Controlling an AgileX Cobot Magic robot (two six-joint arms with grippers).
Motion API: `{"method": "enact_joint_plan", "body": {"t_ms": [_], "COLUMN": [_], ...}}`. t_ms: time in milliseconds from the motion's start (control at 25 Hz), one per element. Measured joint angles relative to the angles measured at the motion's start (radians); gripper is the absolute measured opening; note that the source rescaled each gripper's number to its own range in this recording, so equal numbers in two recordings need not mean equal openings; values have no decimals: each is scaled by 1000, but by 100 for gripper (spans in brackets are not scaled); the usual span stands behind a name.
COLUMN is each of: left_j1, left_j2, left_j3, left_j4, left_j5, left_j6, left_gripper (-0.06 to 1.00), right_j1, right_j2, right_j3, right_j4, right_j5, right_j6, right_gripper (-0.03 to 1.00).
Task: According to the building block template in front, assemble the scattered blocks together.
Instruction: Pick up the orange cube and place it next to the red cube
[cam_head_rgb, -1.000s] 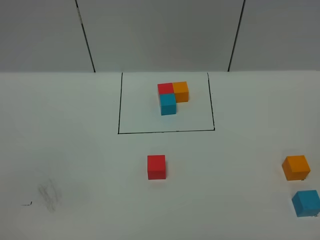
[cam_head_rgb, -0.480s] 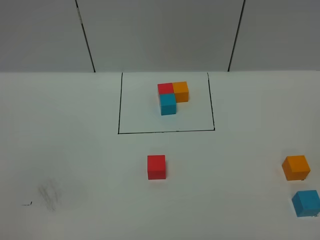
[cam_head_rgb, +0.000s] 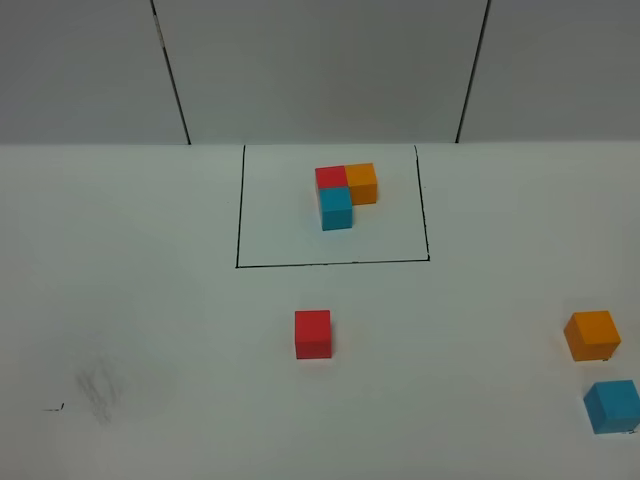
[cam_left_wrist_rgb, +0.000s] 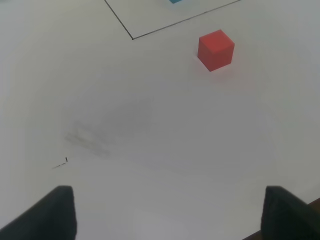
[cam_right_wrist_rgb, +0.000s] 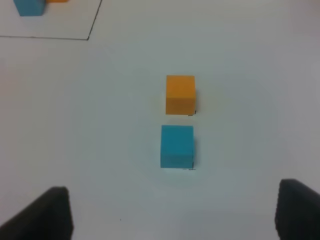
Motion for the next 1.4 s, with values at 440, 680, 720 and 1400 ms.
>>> {"method": "enact_joint_plan", "body": {"t_ms": [440,680,720,1400], "left_j1": [0,0,0,0], "left_j2": [0,0,0,0], "left_j3": [0,0,0,0], "left_j4": [0,0,0,0], "left_j5": [0,0,0,0], "left_j6": [0,0,0,0], "left_gripper": [85,85,85,85], "right_j1": [0,0,0,0], "right_j2": [157,323,353,659], "right_j3": [-74,-102,-102,-102], "right_j4": [42,162,198,328], "right_j5": [-14,-97,-112,-247], "right_j6": [-1,-51,-68,-210], "right_gripper": [73,73,73,68]}}
